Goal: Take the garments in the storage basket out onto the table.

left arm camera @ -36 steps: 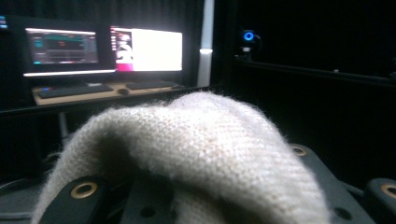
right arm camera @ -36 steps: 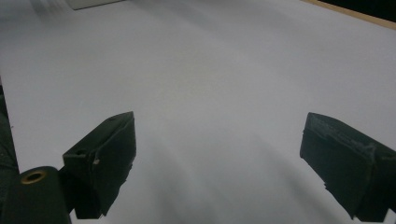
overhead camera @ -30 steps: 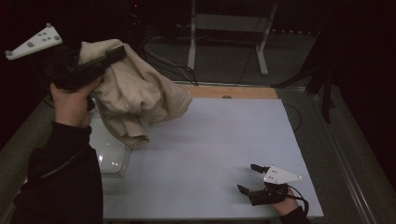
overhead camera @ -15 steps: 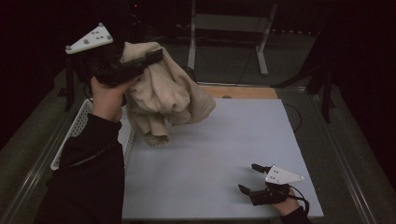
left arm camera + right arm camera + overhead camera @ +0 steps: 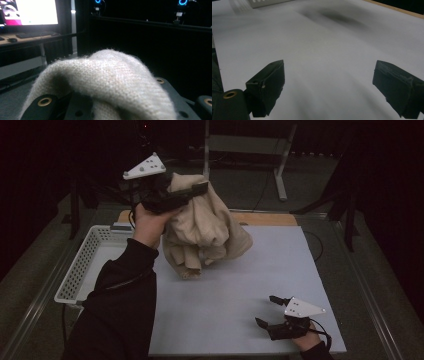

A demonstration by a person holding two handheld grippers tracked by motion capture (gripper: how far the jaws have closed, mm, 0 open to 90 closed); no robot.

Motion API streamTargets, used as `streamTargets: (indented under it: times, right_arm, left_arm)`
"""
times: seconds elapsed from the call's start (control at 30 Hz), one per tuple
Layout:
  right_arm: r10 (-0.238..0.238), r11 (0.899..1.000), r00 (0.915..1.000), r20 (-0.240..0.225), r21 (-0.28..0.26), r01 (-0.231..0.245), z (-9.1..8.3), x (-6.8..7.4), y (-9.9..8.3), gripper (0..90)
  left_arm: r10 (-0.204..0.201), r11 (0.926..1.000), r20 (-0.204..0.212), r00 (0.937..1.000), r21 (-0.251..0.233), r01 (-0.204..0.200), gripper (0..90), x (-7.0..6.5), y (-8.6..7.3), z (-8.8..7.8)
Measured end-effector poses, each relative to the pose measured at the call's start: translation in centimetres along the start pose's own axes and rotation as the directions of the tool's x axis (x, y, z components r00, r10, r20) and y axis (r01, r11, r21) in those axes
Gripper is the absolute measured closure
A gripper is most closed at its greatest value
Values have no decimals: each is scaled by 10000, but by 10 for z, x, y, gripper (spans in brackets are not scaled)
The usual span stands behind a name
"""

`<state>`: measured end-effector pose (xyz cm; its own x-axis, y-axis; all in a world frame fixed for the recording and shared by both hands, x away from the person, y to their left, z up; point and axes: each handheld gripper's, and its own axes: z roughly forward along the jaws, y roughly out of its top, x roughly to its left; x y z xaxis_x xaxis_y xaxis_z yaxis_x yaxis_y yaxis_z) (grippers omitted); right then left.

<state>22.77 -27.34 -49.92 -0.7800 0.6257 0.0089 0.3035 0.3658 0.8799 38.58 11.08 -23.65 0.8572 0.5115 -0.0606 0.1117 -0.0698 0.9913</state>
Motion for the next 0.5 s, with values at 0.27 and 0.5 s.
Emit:
streamTargets:
  times: [0.27, 0.5]
  right_arm:
    - [45, 10000, 10000, 4, -80, -45, -1, -1, 0, 109]
    - [106, 9998, 9999, 30, -146, -106, -2, -1, 1, 109]
  left_arm:
    - [-26, 9994, 263, 9997, 346, 17, 711, -4, -14, 30]
    - [-82, 9974, 438, 9990, 725, 50, 710, -6, -32, 56]
